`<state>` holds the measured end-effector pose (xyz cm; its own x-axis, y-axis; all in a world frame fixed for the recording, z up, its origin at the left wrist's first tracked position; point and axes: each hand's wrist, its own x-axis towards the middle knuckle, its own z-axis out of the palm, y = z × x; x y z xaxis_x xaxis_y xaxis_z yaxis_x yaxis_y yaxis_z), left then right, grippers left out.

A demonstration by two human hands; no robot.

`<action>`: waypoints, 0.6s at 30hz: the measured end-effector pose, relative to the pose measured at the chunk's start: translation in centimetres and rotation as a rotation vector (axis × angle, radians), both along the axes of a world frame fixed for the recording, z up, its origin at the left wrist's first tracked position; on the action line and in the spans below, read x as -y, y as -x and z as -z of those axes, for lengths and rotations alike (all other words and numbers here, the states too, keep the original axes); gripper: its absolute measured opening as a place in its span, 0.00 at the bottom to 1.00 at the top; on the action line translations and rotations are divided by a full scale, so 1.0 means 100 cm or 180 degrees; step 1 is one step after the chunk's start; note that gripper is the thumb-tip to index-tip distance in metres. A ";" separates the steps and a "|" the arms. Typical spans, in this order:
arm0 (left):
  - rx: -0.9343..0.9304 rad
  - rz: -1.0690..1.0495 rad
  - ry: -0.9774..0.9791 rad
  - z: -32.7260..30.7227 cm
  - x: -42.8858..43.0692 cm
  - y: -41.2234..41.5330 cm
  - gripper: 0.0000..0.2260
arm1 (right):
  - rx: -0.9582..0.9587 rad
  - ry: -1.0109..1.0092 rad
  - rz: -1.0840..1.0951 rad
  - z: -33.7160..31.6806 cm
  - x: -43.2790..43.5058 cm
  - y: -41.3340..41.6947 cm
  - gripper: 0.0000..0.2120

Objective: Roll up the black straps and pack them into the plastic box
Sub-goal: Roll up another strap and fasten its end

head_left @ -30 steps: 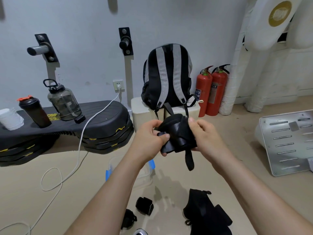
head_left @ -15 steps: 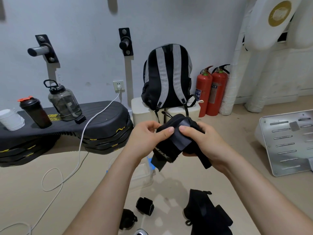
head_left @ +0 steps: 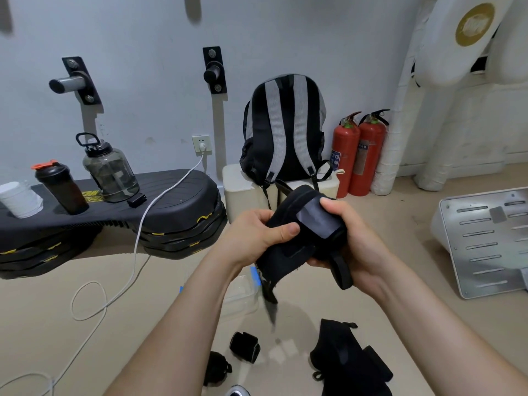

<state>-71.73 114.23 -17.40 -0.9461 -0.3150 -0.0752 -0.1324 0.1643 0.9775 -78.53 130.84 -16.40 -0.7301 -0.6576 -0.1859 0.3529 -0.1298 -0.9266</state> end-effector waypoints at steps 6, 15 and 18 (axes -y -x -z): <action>-0.0111 0.0395 -0.1156 0.000 -0.013 -0.003 0.14 | -0.0031 -0.0295 -0.0238 -0.002 -0.001 -0.002 0.25; -0.0642 -0.0425 -0.1739 -0.001 -0.026 0.005 0.05 | -0.1580 -0.0744 0.0319 -0.001 -0.003 0.005 0.27; -0.0659 -0.0471 -0.1677 -0.003 -0.025 0.005 0.05 | -0.2712 -0.1145 0.0572 -0.001 -0.011 0.011 0.15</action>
<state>-72.18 116.78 -17.07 -0.9066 -0.4151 -0.0757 0.0857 -0.3567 0.9303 -79.67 131.91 -16.27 -0.7987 -0.5287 0.2874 -0.4596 0.2277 -0.8584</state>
